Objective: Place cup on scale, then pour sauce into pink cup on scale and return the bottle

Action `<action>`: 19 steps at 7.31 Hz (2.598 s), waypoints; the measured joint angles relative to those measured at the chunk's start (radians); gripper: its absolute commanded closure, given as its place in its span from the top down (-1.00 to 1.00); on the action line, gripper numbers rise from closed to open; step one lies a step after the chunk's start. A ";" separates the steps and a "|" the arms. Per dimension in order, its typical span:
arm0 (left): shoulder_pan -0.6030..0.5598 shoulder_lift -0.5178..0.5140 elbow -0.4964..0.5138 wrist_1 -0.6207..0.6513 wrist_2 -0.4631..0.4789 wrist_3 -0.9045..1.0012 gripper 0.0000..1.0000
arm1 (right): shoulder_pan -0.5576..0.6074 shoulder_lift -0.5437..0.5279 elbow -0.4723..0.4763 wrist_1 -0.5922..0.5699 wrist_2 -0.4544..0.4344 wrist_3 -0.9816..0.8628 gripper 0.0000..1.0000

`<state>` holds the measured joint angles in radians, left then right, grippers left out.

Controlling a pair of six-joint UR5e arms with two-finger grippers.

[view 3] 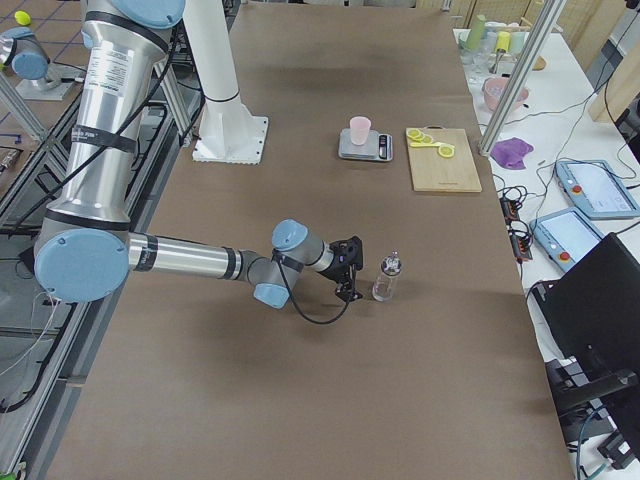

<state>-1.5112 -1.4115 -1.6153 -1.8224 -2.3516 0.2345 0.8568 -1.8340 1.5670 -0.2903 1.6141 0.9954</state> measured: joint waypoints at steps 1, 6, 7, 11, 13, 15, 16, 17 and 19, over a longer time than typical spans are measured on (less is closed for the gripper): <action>0.000 0.000 0.000 0.000 0.000 0.000 0.97 | -0.004 -0.021 0.018 0.000 0.003 0.002 1.00; 0.001 0.000 0.000 0.000 0.000 0.000 0.97 | 0.042 -0.032 -0.044 0.003 0.071 -0.090 1.00; 0.002 0.000 0.000 0.000 0.000 -0.001 0.97 | 0.111 -0.029 -0.057 0.001 0.139 -0.142 1.00; 0.003 0.000 0.000 0.000 0.000 0.000 0.97 | 0.425 0.001 -0.152 -0.009 0.469 -0.294 1.00; 0.004 0.001 0.001 0.000 0.000 0.000 0.97 | 0.458 -0.003 -0.194 0.002 0.480 -0.331 1.00; 0.005 0.002 0.001 0.000 0.000 0.000 0.97 | 0.495 0.000 -0.211 -0.019 0.507 -0.391 1.00; 0.005 0.002 0.001 0.000 0.000 0.000 0.97 | 0.537 0.008 -0.209 -0.067 0.568 -0.426 1.00; 0.005 0.001 0.002 0.000 0.000 0.000 0.97 | 0.600 0.027 -0.206 -0.146 0.660 -0.498 1.00; 0.005 0.002 0.002 0.000 0.000 0.000 0.97 | 0.686 0.078 -0.165 -0.347 0.779 -0.625 1.00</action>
<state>-1.5064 -1.4100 -1.6137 -1.8224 -2.3516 0.2347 1.5424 -1.7562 1.4024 -0.6371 2.3929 0.3709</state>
